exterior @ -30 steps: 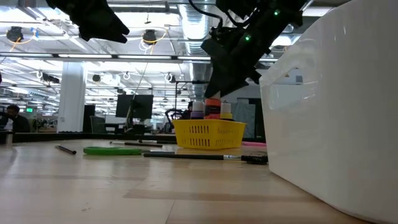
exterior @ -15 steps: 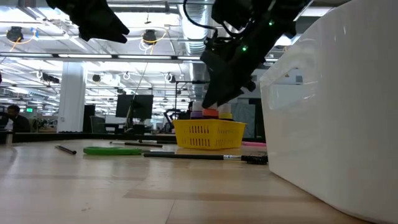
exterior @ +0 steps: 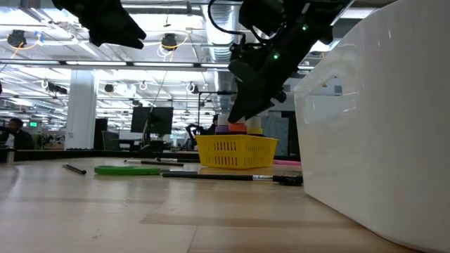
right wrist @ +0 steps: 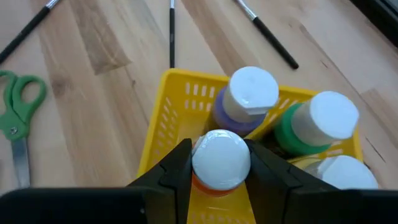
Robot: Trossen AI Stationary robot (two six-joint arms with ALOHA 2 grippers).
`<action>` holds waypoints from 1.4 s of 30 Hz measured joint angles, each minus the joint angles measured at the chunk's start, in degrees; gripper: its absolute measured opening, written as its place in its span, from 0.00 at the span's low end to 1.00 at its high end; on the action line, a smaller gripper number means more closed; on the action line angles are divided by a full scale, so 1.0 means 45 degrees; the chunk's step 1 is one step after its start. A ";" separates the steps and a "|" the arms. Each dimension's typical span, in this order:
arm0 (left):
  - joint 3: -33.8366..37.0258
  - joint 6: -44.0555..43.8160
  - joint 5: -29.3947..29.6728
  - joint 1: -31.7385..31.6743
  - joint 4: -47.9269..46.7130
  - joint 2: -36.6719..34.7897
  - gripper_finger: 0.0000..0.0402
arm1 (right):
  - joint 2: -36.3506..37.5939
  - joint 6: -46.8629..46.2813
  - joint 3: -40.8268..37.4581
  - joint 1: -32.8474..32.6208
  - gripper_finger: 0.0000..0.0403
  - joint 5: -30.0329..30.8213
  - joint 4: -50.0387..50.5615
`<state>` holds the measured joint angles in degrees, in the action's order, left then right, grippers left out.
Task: Pick & Place Paint Supplies
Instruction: Put the orange paint bottle into the yellow bin, then put the bottom left black eyeshadow brush into the gray bin
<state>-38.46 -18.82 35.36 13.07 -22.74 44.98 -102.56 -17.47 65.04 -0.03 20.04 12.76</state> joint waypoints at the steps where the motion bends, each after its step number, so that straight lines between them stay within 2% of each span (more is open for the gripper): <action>1: 0.0000 -0.0006 -0.0002 0.0002 0.0000 -0.0001 0.46 | 0.0000 0.0075 0.0000 0.0035 0.28 -0.0103 0.0003; 14: 0.0000 -0.0016 -0.0002 0.0002 0.0005 -0.0001 0.46 | 0.0015 0.0363 0.0000 0.0145 0.28 -0.0163 0.0153; 16: 0.0000 -0.0016 0.0002 0.0000 0.0005 0.0003 0.46 | 0.0019 0.0354 0.0000 0.0209 0.32 -0.0162 0.0173; 21: 0.0000 -0.0018 0.0002 0.0002 0.0005 -0.0001 0.46 | 0.0019 0.0349 0.0000 0.0303 0.49 -0.0148 0.0197; 25: 0.0000 -0.0021 0.0002 0.0002 0.0005 -0.0001 0.46 | 0.0058 0.0242 0.0000 0.0393 0.55 -0.0148 0.0197; 31: 0.0000 -0.0023 0.0002 0.0000 0.0010 0.0001 0.46 | 0.0715 0.0213 0.0134 0.0345 0.53 -0.0156 0.0443; 42: -0.0005 -0.0152 -0.0168 0.0002 -0.0107 0.0004 0.46 | 0.4177 0.0152 0.0126 0.0504 0.46 -0.0081 0.1365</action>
<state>-38.48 -19.51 34.61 13.08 -23.22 44.99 -83.77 -16.79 65.60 2.24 19.68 18.91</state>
